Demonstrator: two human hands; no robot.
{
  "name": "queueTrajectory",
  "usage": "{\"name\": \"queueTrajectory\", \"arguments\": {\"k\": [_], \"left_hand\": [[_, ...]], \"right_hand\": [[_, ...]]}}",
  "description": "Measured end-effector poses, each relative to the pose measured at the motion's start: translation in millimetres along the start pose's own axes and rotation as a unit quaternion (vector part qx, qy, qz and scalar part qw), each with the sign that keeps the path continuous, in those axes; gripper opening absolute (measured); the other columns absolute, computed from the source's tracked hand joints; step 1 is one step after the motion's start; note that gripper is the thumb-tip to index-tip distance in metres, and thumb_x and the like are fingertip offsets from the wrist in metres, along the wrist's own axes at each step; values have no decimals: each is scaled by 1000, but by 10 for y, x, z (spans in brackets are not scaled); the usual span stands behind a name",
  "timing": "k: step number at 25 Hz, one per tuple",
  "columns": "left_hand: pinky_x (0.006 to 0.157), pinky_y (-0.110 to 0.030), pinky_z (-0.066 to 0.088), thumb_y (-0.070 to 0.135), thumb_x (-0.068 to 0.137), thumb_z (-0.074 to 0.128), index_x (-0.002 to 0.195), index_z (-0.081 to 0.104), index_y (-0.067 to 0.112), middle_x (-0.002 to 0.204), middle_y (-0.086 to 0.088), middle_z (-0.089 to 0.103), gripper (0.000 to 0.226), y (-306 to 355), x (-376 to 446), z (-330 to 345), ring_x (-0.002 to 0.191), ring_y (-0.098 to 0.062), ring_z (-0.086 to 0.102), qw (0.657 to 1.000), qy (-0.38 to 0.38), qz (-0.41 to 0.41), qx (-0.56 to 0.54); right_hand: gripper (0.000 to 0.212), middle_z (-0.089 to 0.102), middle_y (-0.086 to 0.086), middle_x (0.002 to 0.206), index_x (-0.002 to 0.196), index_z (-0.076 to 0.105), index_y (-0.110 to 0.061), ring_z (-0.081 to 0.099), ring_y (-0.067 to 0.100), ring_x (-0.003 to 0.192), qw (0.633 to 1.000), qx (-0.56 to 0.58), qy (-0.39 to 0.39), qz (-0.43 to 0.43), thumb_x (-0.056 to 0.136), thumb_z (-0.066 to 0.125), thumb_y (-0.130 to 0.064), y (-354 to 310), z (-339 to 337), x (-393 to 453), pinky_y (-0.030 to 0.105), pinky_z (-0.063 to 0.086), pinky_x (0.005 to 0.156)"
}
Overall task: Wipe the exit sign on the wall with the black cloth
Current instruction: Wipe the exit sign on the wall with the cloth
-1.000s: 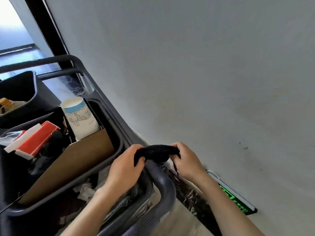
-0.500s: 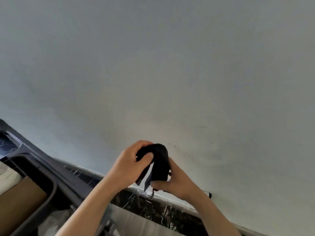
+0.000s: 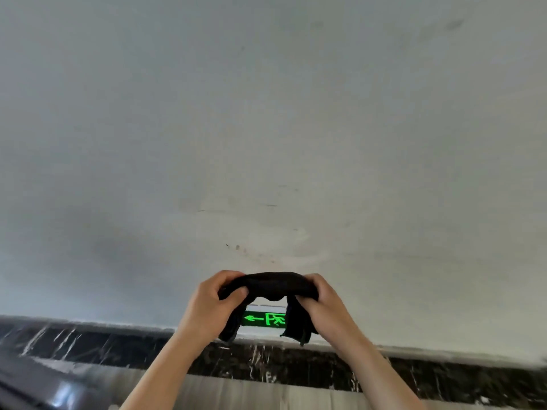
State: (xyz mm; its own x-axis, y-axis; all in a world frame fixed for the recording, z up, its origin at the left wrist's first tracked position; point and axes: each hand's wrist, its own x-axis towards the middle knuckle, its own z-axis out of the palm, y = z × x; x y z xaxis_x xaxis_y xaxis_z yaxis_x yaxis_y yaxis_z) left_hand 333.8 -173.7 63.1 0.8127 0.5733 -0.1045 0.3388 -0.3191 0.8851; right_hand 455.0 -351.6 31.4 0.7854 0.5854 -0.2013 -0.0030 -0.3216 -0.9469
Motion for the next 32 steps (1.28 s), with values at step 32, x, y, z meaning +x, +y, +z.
{"name": "queueTrajectory", "arguments": {"k": [32], "left_hand": [[90,-25,46,24,103,45,110,63,40,117,23,59,25,-4029,1875,1733,107,-3,59,970,183,159,-18]], "right_hand": [[39,76,15,101,108,68,-14,74,30,87,915,396,63,29,70,68,-10,4161,1493,1768,33,59,58]]}}
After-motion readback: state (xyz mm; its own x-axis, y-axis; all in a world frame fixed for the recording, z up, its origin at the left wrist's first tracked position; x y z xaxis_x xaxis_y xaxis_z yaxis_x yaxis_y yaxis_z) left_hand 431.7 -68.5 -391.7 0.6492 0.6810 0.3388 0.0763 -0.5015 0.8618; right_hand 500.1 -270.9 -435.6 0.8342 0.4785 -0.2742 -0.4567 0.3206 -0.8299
